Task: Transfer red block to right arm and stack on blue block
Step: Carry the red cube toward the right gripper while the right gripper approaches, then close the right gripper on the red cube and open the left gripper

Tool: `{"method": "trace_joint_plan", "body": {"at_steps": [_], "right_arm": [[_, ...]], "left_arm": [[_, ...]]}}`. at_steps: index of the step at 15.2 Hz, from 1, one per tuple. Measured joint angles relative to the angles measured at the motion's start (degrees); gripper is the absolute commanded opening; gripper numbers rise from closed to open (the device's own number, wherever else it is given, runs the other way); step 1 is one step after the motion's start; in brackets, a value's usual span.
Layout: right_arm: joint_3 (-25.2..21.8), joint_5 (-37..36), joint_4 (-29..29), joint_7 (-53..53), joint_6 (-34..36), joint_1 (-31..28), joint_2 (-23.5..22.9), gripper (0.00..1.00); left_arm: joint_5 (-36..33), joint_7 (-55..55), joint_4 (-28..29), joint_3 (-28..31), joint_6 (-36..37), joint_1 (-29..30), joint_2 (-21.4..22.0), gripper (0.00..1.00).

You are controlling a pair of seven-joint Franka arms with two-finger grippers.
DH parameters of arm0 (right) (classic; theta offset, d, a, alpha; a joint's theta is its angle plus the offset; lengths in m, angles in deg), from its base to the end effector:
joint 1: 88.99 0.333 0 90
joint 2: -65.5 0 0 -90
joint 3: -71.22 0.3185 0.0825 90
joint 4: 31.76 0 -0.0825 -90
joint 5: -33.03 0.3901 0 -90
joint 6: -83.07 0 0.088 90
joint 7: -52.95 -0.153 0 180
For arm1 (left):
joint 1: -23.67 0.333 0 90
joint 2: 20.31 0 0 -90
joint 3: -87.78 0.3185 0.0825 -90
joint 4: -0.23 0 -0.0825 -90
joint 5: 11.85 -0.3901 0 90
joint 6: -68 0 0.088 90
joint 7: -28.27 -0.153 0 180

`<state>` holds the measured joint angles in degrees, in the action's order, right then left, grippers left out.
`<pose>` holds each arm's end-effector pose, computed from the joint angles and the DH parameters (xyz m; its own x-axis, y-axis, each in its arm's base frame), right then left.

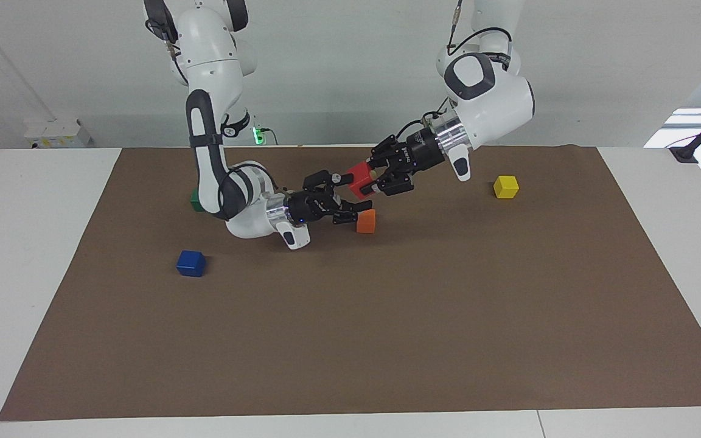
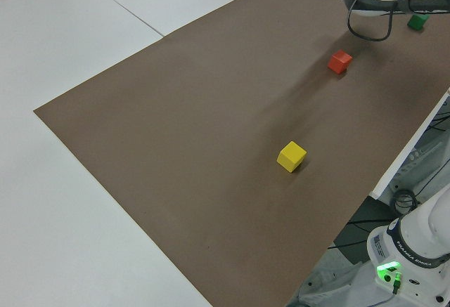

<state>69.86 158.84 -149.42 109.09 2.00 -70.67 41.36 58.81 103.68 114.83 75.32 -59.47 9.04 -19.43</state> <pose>0.5596 0.3118 0.3431 0.9913 -0.1302 0.0193 0.0783 0.4655 -0.8816 0.5120 -0.3344 0.4848 0.0669 0.4914 -0.8684 0.9959 0.0206 0.0884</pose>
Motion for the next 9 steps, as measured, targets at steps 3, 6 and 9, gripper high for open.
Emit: {"method": "trace_joint_plan", "body": {"at_steps": [3, 6, 9], "right_arm": [[-0.15, 0.05, 0.01, 0.34, -0.07, -0.02, 0.01, 0.22], [-0.30, 0.14, -0.07, 0.34, -0.35, -0.07, -0.09, 0.00], [-0.42, 0.14, -0.14, 0.56, -0.80, -0.07, -0.23, 0.00]], "left_arm": [[0.33, -1.08, 0.71, 0.26, 0.26, 0.11, -0.20, 0.00], [2.41, -3.61, 1.16, 0.46, 0.36, 0.17, -0.84, 0.00], [3.50, -4.76, 1.15, 0.50, 0.36, 0.18, -1.50, 0.00]]}}
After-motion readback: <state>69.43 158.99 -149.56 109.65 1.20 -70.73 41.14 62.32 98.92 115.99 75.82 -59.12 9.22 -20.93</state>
